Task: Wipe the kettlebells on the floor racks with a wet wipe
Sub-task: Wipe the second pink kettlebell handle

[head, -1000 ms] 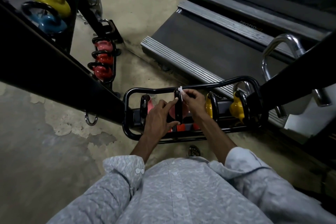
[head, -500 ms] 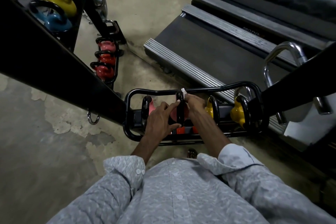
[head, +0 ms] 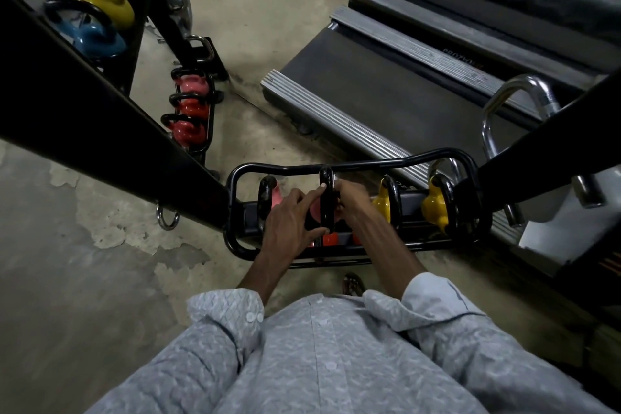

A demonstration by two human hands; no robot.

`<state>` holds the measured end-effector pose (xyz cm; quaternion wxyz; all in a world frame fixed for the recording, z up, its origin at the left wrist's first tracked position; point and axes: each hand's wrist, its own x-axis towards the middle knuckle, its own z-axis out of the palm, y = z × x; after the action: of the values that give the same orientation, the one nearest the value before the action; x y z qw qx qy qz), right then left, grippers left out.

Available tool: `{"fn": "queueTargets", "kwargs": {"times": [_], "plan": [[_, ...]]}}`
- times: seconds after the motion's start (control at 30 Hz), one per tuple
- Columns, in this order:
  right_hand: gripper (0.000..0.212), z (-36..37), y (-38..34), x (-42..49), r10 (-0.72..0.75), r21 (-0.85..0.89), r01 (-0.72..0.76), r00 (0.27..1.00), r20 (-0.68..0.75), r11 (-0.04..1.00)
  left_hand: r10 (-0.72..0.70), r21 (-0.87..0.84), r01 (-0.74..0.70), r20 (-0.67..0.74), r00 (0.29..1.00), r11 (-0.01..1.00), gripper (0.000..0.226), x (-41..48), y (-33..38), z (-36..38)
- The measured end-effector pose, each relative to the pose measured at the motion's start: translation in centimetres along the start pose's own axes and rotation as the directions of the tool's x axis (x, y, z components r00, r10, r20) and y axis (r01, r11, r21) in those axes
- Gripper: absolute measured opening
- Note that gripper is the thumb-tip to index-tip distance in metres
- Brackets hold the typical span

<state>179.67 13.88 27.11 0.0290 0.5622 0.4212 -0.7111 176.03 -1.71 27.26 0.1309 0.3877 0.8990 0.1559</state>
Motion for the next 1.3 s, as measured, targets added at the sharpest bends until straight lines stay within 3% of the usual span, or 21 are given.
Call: {"fn": "queueTargets", "kwargs": {"times": [0.3,0.4,0.53,0.67,0.8,0.97,1.07,1.17,1.3], "plan": [[0.029,-2.0,1.5,-0.5,-0.110,-0.228,0.144,0.981,0.157,0.963,-0.007,0.083,0.008,-0.020,1.000,0.996,0.093,0.0,0.2,0.1],[0.027,-2.5,2.8,-0.7,-0.193,-0.326,0.278,0.943,0.271,0.903,-0.006,0.080,0.008,-0.026,1.000,0.997,0.093,0.0,0.0,0.3],[0.029,-3.5,5.8,0.1,-0.509,-0.409,0.541,0.838,0.196,0.735,0.000,0.083,0.002,-0.021,1.000,0.997,0.094,0.1,0.3,0.2],[0.016,-4.5,7.8,-1.2,-0.663,-0.402,0.637,0.743,0.094,0.658,-0.006,0.041,0.006,-0.009,1.000,0.999,0.095,0.1,0.1,0.3],[0.006,-3.6,6.8,-1.7,-0.734,-0.317,0.694,0.679,-0.014,0.647,-0.006,-0.001,0.006,-0.017,1.000,1.000,0.093,0.0,0.1,0.4],[0.008,-1.1,3.0,-0.2,-0.697,-0.259,0.655,0.706,-0.125,0.710,-0.012,0.004,0.012,-0.014,1.000,1.000,0.092,-0.1,0.5,0.2],[0.010,-0.2,0.2,1.0,-0.716,-0.347,0.650,0.691,-0.101,0.676,-0.024,-0.008,0.023,-0.011,1.000,1.000,0.092,-0.3,0.3,0.2],[0.016,-0.1,-2.8,2.7,-0.687,-0.541,0.610,0.722,0.080,0.579,-0.035,-0.014,0.035,-0.002,0.999,0.999,0.093,-0.4,0.4,0.1],[0.020,-0.7,-7.0,4.6,-0.474,-0.742,0.560,0.800,0.368,0.369,-0.035,-0.003,0.035,-0.010,0.999,0.999,0.092,-0.4,0.5,-0.1]]}}
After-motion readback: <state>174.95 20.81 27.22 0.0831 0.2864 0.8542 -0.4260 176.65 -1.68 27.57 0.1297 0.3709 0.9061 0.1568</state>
